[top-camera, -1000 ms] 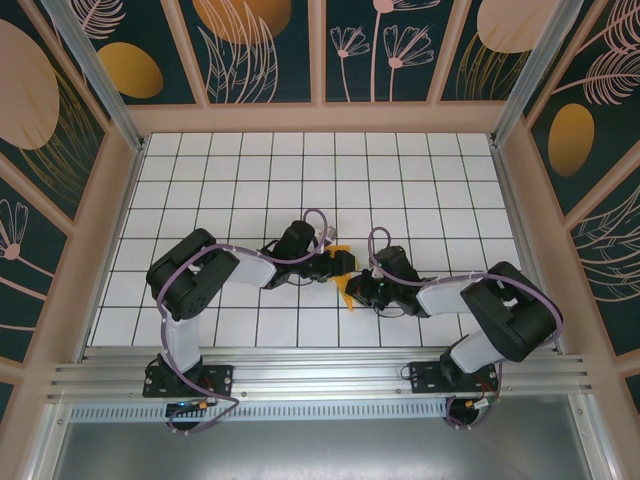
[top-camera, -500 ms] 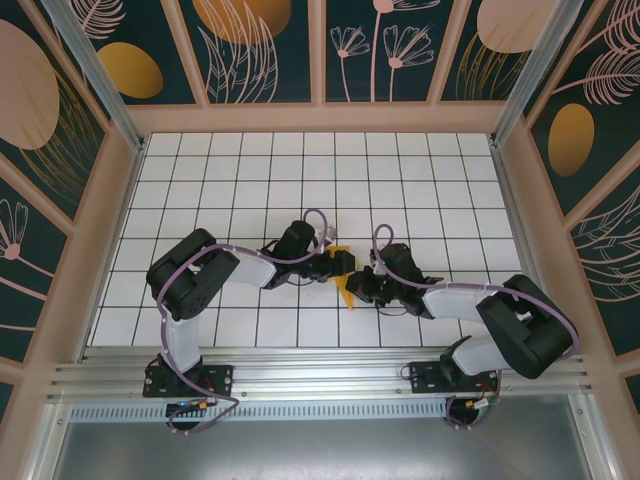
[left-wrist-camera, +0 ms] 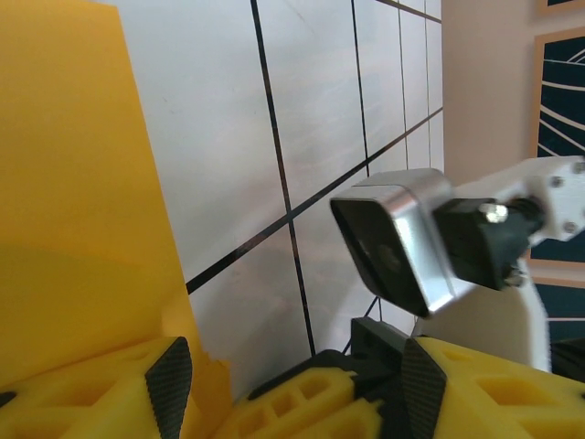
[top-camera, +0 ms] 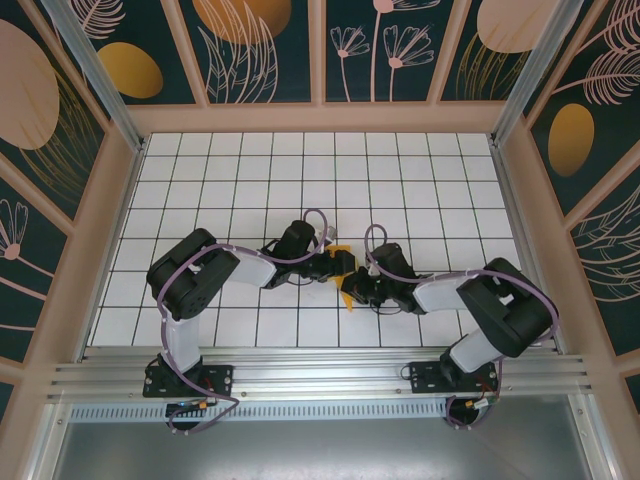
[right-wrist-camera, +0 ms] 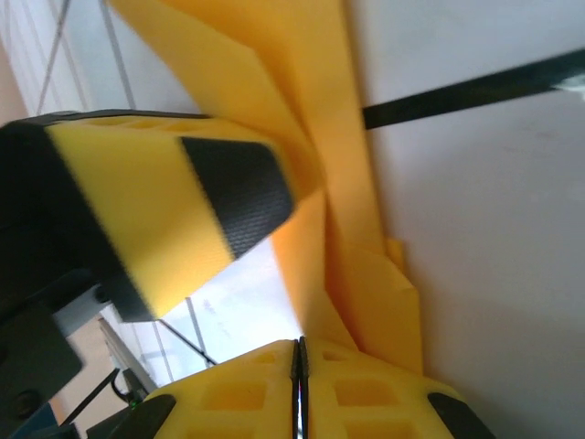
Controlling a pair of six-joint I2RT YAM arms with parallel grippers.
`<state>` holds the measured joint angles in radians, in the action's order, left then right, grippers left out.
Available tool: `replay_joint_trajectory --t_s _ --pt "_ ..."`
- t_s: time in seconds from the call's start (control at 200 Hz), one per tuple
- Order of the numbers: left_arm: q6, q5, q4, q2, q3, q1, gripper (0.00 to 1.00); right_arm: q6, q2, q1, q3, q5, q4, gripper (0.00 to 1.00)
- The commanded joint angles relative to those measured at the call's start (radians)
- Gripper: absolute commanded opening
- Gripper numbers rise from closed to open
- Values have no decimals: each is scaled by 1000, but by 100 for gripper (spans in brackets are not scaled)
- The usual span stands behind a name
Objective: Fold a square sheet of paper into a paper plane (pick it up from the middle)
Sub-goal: Fold the wing for the fifth time at the center of the table.
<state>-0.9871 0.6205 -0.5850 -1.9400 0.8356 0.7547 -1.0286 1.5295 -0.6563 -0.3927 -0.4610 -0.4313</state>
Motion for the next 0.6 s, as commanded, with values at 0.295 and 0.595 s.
replay_joint_trajectory --t_s 0.295,0.595 --pt "41 -95 103 -70 -12 7 65 45 -29 -7 37 1 75 11" --pt "37 -103 111 -77 -9 7 65 86 -74 -28 38 -73 88 12"
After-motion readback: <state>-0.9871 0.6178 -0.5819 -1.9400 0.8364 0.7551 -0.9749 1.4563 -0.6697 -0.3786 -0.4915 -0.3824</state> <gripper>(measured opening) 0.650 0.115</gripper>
